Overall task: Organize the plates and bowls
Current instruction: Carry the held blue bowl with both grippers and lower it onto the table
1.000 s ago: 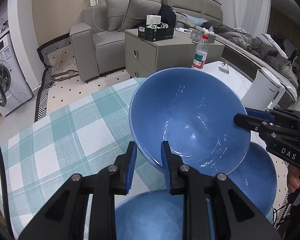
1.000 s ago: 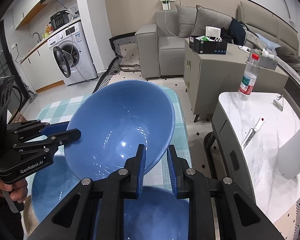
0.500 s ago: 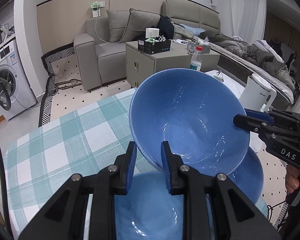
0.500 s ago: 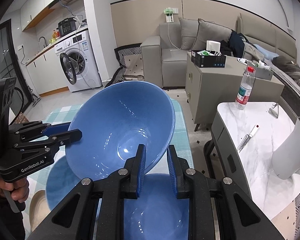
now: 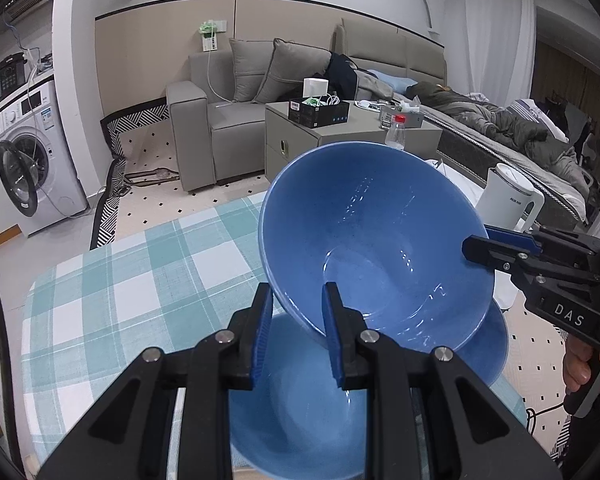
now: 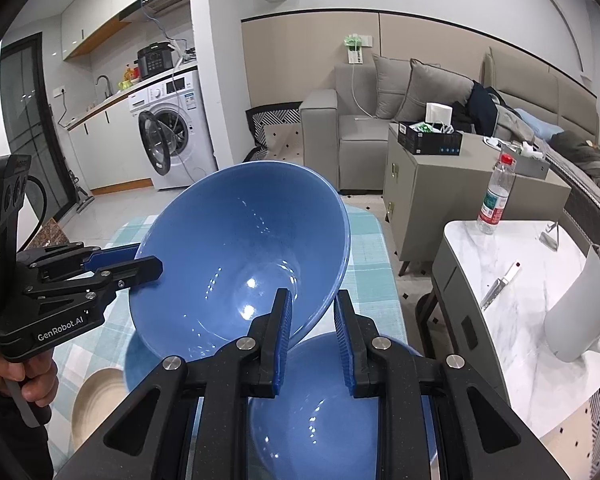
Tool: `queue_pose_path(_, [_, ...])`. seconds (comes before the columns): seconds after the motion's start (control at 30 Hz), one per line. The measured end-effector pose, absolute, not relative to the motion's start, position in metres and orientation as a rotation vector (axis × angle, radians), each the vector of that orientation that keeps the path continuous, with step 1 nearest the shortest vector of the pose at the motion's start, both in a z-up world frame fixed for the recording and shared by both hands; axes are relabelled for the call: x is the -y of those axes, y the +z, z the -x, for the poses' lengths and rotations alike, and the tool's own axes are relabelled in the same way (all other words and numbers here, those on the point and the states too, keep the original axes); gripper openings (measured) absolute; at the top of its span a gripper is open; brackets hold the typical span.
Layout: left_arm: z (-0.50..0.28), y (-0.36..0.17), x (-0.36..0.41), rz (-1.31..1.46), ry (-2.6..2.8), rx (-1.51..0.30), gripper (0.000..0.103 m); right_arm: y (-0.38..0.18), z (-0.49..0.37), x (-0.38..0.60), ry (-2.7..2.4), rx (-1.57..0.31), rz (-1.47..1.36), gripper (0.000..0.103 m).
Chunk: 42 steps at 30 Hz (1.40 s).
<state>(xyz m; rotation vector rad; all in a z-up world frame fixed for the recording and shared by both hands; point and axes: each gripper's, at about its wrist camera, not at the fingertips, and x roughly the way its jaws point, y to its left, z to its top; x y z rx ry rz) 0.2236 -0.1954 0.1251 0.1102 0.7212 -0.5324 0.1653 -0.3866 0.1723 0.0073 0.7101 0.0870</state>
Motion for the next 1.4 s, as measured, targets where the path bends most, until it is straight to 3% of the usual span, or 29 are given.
queue_pose_path(1.4, [-0.158, 0.106, 0.143, -0.085, -0.445, -0.7, 0.023, 0.157, -0.123, 0.34, 0.184, -0.698, 0.02, 0.022])
